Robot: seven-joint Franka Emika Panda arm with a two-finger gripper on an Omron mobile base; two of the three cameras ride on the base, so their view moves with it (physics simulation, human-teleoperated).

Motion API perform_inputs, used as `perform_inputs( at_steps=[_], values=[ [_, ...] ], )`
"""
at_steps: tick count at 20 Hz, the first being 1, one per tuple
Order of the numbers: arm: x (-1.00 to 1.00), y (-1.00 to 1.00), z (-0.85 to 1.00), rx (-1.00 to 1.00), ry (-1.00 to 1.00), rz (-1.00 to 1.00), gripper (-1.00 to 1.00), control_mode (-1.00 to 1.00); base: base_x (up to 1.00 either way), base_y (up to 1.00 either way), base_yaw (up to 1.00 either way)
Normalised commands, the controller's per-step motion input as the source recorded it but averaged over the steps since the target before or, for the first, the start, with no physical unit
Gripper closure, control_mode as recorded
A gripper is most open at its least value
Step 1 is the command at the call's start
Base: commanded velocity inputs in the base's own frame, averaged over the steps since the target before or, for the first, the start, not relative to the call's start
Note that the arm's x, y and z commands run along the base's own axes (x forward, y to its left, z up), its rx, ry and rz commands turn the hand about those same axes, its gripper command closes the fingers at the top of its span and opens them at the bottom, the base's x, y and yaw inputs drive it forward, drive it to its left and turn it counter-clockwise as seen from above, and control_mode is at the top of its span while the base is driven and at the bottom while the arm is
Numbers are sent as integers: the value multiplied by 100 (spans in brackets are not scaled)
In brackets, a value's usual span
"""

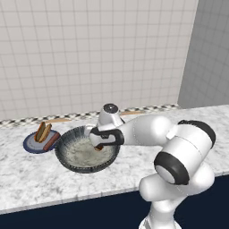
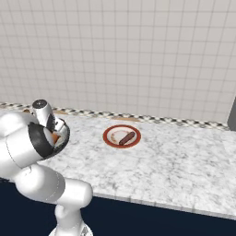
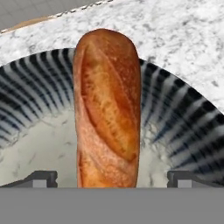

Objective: Place one bun and one sausage from the bowl on each plate.

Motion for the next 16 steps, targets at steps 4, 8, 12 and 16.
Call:
perform_inputs(
  at_steps=[4, 8, 12, 16],
  values=[
    [1, 0, -10, 0, 0, 0, -100, -100, 0, 0, 0],
    [2, 0, -14, 0, 0, 0, -100, -100, 0, 0, 0],
    [8, 2, -19, 0, 0, 0, -100, -100, 0, 0, 0],
    [19, 8, -5, 0, 0, -2, -100, -100, 0, 0, 0]
  ],
)
